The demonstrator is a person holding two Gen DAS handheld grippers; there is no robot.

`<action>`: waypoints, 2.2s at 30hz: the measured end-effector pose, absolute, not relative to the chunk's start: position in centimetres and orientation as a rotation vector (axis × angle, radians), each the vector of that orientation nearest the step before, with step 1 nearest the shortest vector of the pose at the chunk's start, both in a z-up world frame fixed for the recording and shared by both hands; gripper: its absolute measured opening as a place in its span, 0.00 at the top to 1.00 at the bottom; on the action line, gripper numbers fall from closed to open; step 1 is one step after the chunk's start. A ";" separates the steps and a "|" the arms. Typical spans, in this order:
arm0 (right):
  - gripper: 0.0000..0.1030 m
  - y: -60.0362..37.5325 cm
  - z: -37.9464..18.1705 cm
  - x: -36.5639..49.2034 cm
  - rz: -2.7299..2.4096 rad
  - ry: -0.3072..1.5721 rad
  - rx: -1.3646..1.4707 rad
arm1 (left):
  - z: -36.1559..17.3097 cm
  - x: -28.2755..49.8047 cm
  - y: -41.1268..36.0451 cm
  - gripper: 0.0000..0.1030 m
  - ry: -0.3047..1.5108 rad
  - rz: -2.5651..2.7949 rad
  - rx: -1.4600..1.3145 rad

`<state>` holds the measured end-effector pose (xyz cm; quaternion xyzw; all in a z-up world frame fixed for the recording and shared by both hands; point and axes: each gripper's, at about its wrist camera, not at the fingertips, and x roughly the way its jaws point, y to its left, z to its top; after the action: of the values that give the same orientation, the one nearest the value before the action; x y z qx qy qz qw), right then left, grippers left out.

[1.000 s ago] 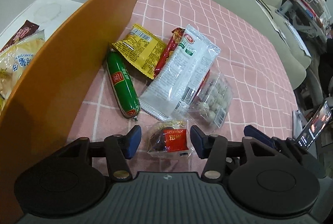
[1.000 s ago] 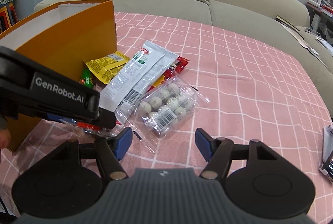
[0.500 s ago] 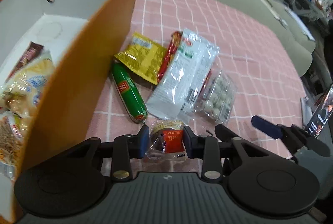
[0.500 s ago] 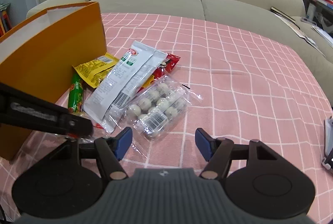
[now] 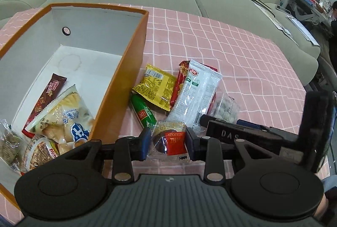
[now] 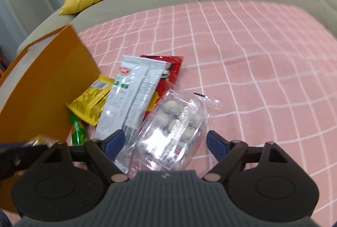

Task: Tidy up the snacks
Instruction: 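Lift the red candy packet with the left tool while the right tool grasps the quail-egg tray, then carry the candy packet and quail-egg tray into the box and open both tools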

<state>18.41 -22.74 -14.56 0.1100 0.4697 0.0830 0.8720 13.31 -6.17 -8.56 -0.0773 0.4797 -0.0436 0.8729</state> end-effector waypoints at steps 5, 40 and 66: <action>0.29 -22.0 -14.5 18.0 0.194 0.965 0.160 | -8.6 13.2 -6.1 0.62 1.020 -0.079 -0.159; 0.41 -18.4 -1.0 9.1 0.456 0.772 0.129 | 1.0 8.9 0.9 0.62 0.840 -0.043 -0.181; 0.41 0.2 1.0 19.0 0.841 0.910 -0.406 | -3.0 15.7 9.5 0.62 1.076 0.011 0.029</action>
<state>19.00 0.20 1.00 -0.1891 0.4235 0.3913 0.7948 15.73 9.54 -3.04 0.0137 0.5123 0.0053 0.8587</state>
